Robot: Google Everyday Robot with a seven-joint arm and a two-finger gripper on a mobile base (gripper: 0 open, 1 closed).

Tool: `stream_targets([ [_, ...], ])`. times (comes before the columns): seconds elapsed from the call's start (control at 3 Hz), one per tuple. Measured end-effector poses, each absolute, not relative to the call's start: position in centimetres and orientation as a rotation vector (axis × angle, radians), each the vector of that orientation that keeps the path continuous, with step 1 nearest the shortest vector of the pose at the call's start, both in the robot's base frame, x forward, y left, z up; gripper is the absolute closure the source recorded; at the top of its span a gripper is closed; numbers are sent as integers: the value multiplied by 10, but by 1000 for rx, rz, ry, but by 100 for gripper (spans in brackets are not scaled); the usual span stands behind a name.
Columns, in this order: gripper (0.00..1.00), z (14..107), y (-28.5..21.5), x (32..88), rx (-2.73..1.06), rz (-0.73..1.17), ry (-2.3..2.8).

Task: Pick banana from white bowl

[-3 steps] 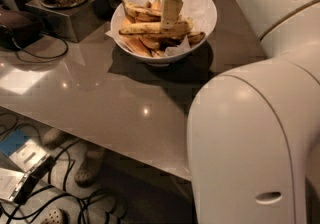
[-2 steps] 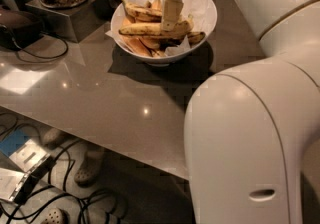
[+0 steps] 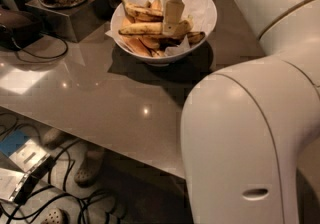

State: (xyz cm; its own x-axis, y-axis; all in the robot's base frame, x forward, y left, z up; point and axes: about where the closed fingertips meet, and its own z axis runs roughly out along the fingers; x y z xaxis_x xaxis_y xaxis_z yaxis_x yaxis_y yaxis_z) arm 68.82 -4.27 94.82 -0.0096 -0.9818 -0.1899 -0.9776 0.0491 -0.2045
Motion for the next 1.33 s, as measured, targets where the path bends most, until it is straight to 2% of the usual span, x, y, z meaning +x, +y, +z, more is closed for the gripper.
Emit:
stream_targets([
  [0.33, 19, 947, -41, 686, -2014, -24, 2036],
  [0.67, 21, 949, -39, 683, -2029, -30, 2025],
  [1.33, 51, 947, -42, 679, -2027, -29, 2043],
])
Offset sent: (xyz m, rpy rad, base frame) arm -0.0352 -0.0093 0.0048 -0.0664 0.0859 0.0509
